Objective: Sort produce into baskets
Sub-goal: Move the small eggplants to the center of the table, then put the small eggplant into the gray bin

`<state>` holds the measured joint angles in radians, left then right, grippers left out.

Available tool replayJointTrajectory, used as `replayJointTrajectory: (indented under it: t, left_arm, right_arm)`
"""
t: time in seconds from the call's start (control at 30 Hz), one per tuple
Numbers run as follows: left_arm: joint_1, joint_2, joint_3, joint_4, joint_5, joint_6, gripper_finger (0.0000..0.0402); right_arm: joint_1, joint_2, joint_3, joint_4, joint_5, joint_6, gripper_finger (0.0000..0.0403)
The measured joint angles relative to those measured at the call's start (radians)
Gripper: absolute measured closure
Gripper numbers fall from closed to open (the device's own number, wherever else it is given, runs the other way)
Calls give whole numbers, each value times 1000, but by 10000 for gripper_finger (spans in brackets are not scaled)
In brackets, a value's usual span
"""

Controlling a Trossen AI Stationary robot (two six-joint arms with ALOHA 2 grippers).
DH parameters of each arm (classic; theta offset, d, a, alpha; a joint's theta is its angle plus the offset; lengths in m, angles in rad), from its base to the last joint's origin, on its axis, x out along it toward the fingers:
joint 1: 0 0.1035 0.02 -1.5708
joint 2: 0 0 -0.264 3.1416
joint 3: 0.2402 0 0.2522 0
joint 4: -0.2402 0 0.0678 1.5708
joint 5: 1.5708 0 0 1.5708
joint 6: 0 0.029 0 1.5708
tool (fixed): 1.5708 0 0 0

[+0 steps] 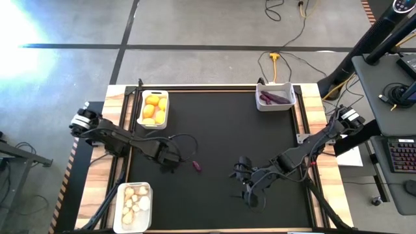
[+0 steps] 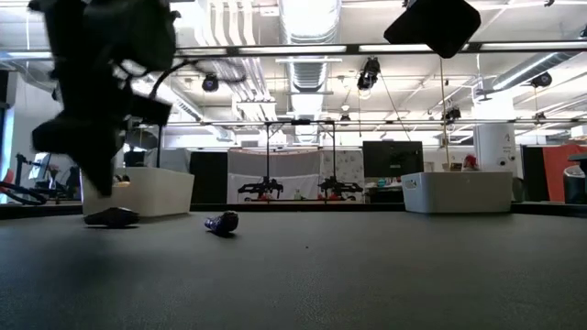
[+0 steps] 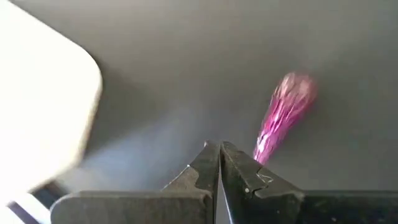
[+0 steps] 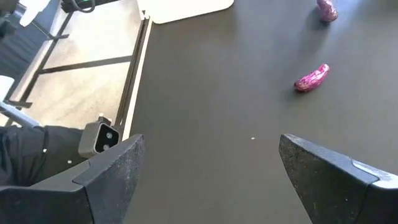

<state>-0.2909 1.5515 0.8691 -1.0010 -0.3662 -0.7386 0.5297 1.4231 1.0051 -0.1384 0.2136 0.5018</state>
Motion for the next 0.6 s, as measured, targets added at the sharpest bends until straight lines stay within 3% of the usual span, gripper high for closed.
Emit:
replayJointTrajectory:
  t: [0.23,0.43,0.6]
  left_arm:
    - [-4,-29,-175,282,93,-46,401]
    - [-17,-25,-157,610,132,4,402]
    - [-32,-5,-167,945,147,149,401]
  right_arm:
    - [0,0,-1,19,23,-16,39]
    - [0,0,-2,64,22,-59,39]
    - [0,12,-2,122,22,-121,39]
